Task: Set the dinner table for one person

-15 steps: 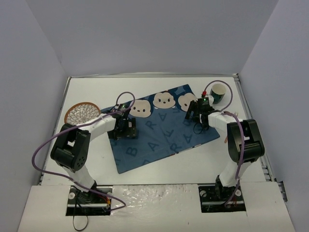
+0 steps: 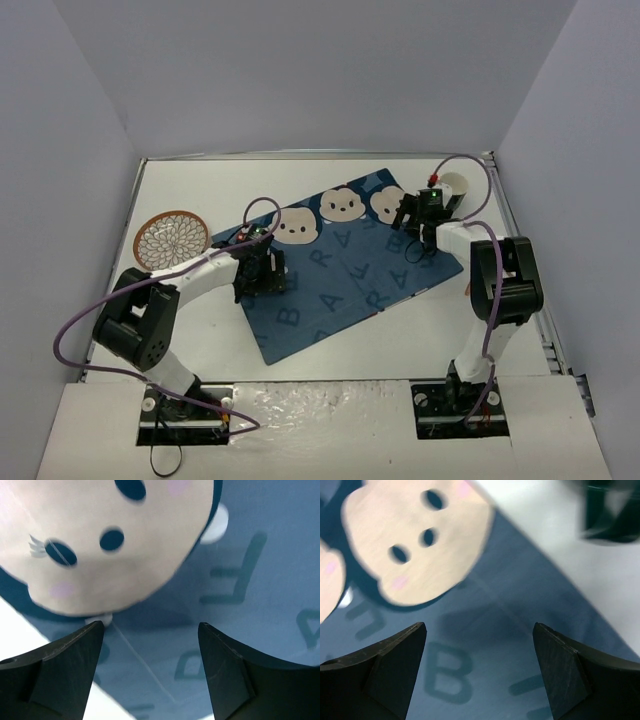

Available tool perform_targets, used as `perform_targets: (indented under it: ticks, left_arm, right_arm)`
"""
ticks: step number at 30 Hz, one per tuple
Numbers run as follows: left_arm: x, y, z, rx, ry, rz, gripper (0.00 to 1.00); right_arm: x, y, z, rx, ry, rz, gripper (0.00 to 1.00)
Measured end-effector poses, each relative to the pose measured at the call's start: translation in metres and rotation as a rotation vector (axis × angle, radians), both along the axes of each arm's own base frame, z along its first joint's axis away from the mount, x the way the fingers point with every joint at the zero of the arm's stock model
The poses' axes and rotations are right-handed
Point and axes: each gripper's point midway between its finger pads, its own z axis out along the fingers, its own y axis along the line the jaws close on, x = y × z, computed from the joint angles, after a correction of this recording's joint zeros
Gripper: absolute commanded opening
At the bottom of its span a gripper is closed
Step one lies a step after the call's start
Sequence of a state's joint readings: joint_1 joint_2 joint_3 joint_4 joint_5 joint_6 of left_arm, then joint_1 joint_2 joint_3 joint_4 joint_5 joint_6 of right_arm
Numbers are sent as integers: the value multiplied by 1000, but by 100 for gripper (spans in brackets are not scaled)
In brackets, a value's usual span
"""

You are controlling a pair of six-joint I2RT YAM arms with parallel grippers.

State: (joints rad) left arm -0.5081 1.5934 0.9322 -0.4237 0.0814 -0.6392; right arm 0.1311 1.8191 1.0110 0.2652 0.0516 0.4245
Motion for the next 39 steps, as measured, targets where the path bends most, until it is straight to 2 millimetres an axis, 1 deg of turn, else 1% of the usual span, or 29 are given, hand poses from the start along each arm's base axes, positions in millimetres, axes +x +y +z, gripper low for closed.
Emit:
perform_targets:
  ticks: [1, 3, 4, 7, 9, 10, 12, 14, 15, 17, 19, 22, 23, 26, 28, 31, 34, 39]
  left_arm:
    - [-3, 0, 2, 1, 12, -4, 72]
    - [-2, -3, 11, 0, 19, -16, 72]
    - [3, -6, 19, -4, 5, -25, 72]
    - [32, -21, 51, -40, -94, -50, 72]
    - [49, -29, 66, -58, -154, -67, 71]
    - [56, -33, 68, -63, -171, -73, 71]
    - [64, -37, 64, -61, -180, -85, 70]
    - [64, -37, 47, -44, -145, -94, 69]
    - [62, -37, 37, -34, -121, -98, 68]
    - [57, -35, 17, -17, -74, -105, 67]
    - [50, -32, 4, -5, -42, -111, 66]
    - [49, -33, 3, -12, -48, -117, 64]
    - [48, -33, 1, -13, -47, -119, 63]
    - [46, -32, 0, -20, -59, -119, 59]
    - [46, -32, 0, -27, -66, -120, 55]
    - [44, -30, -1, -31, -82, -117, 52]
    - [38, -27, -2, -41, -94, -112, 52]
    - [26, -24, -2, -61, -102, -103, 52]
  right_arm:
    - [1, 9, 6, -16, -8, 40, 83]
    - [9, 38, 25, -42, -49, 145, 83]
    - [14, 53, 37, -44, -75, 196, 83]
    - [39, 96, 87, -30, -198, 336, 83]
    - [61, 113, 121, -18, -283, 392, 83]
    - [75, 119, 137, -15, -330, 411, 83]
    - [99, 127, 154, -6, -391, 438, 83]
    - [116, 132, 152, 2, -408, 462, 83]
    - [123, 135, 144, 7, -400, 475, 83]
    - [133, 140, 121, 17, -368, 501, 83]
    - [140, 145, 92, 30, -328, 530, 83]
    - [143, 149, 46, 52, -260, 573, 83]
    - [143, 151, 33, 61, -242, 585, 83]
    - [148, 153, 9, 84, -217, 604, 82]
    - [154, 155, 2, 102, -229, 610, 82]
    - [167, 152, 2, 128, -252, 592, 82]
    - [182, 141, 3, 147, -278, 557, 82]
    - [202, 122, 4, 156, -304, 511, 82]
